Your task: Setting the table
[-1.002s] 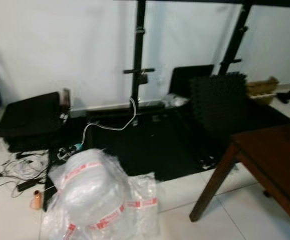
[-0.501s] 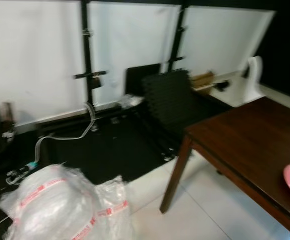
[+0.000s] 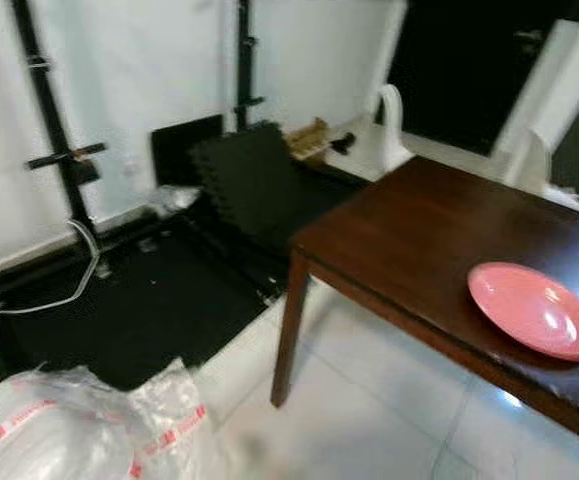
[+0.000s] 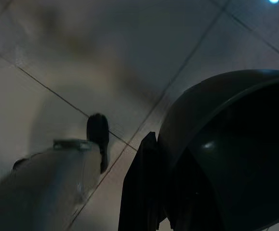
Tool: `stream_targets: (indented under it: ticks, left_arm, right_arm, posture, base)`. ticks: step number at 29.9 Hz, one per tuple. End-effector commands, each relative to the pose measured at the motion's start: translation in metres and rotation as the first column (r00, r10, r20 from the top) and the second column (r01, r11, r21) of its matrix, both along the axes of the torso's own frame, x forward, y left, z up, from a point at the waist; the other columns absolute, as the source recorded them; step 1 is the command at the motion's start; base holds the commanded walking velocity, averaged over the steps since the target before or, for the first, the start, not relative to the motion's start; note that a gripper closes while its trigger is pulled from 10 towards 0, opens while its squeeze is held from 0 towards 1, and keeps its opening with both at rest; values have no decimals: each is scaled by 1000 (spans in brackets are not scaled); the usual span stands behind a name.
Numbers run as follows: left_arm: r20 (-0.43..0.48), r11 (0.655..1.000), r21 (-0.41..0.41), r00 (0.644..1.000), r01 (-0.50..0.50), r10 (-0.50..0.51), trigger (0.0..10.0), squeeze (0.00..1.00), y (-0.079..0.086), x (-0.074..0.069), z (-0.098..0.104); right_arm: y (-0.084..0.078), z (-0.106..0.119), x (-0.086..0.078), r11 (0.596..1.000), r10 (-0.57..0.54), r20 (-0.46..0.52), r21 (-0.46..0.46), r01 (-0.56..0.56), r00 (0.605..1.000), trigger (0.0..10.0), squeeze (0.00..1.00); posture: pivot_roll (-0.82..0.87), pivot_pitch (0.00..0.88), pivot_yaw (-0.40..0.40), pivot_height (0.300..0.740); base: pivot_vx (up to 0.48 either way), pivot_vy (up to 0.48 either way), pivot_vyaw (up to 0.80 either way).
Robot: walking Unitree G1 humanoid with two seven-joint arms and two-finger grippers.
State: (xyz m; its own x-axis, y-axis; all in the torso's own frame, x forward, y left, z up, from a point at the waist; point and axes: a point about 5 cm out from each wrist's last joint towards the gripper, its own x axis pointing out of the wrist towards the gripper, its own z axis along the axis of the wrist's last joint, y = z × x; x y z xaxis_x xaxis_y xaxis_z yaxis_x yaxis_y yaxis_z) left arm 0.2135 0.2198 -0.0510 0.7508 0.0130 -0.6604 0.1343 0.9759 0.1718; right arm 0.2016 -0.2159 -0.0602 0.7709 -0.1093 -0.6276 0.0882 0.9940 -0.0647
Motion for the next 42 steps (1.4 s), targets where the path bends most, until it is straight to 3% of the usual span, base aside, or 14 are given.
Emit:
stream_targets:
  ticks: [1, 19, 23, 25, 27, 30, 31, 32, 33, 35, 37, 38, 40, 42]
  left_arm:
    - [-25, 1000, 4, 1000, 12, -12, 10000, 0, -2, -7, -5]
    - [21, 999, 22, 999, 27, -27, 10000, 0, -4, -1, -2]
    - [155, 996, 63, 986, 57, -66, 10000, 0, -2, 16, 17]
    - [252, 997, 59, 966, 50, -63, 10000, 0, -1, 29, 34]
    - [383, 998, 55, 922, 37, -55, 10000, 0, 0, 44, 61]
    - [583, 1000, 5, 812, 11, -12, 10000, 0, 0, 68, 121]
    - [583, 1000, 5, 812, 11, -12, 10000, 0, 0, 68, 121]
    - [630, 1000, -5, 777, 10, -4, 10000, 0, -1, 73, 138]
    - [630, 1000, -5, 777, 10, -4, 10000, 0, -1, 73, 138]
    - [758, 999, -34, 652, 15, 16, 10000, 0, -8, 89, 193]
    - [835, 998, -51, 550, 30, 26, 10000, 0, -15, 97, 231]
    - [835, 998, -51, 550, 30, 26, 10000, 0, -15, 97, 231]
    - [899, 996, -68, 436, 60, 35, 10000, 0, -26, 102, 265]
    - [930, 995, -64, 367, 79, 31, 10000, 0, -35, 104, 283]
  right_arm:
    - [-6, -2, -6, 1000, -20, -13, -7, 19, 1000, 10000, 0]
    - [-6, -2, -7, 1000, -21, -10, -9, 21, 1000, 10000, 0]
    - [-6, 7, 4, 1000, 1, 70, -22, 1, 998, 10000, 0]
    - [-5, 17, 14, 999, 23, 146, -44, -17, 989, 10000, 0]
    - [-2, 37, 31, 997, 55, 270, -67, -39, 961, 10000, 0]
    - [3, 91, 62, 995, 73, 517, -96, -27, 853, 10000, 0]
    - [3, 91, 62, 995, 73, 517, -96, -27, 853, 10000, 0]
    - [5, 108, 70, 995, 73, 579, -99, -18, 812, 10000, 0]
    - [5, 108, 70, 995, 73, 579, -99, -18, 812, 10000, 0]
    - [14, 169, 93, 995, 85, 751, -99, -15, 655, 10000, 0]
    - [24, 216, 105, 993, 112, 850, -114, -29, 515, 10000, 0]
    - [24, 216, 105, 993, 112, 850, -114, -29, 515, 10000, 0]
    - [36, 269, 113, 990, 139, 928, -130, -50, 346, 10000, 0]
    - [45, 300, 114, 987, 159, 958, -147, -67, 239, 10000, 0]
  posture:
    - [48, 161, 28, 740]
    - [44, 163, 26, 740]
    - [41, 168, 27, 740]
    - [43, 171, 28, 740]
    - [43, 173, 28, 740]
    - [43, 175, 33, 740]
    - [43, 175, 33, 740]
    - [43, 173, 34, 740]
    - [43, 173, 34, 740]
    - [40, 168, 41, 740]
    - [42, 166, 43, 740]
    - [42, 166, 43, 740]
    - [42, 162, 43, 740]
    - [39, 160, 42, 740]
  base:
    - [0, 0, -750]
    - [0, 0, -751]
    - [0, 0, -750]
    - [0, 0, -750]
    - [0, 0, -750]
    - [0, 0, -746]
    - [0, 0, -738]
    - [0, 0, -700]
    - [0, 0, -700]
    - [0, 0, -291]
    - [0, 0, 0]
    - [0, 0, 0]
    - [182, 0, 0]
    - [422, 0, 0]
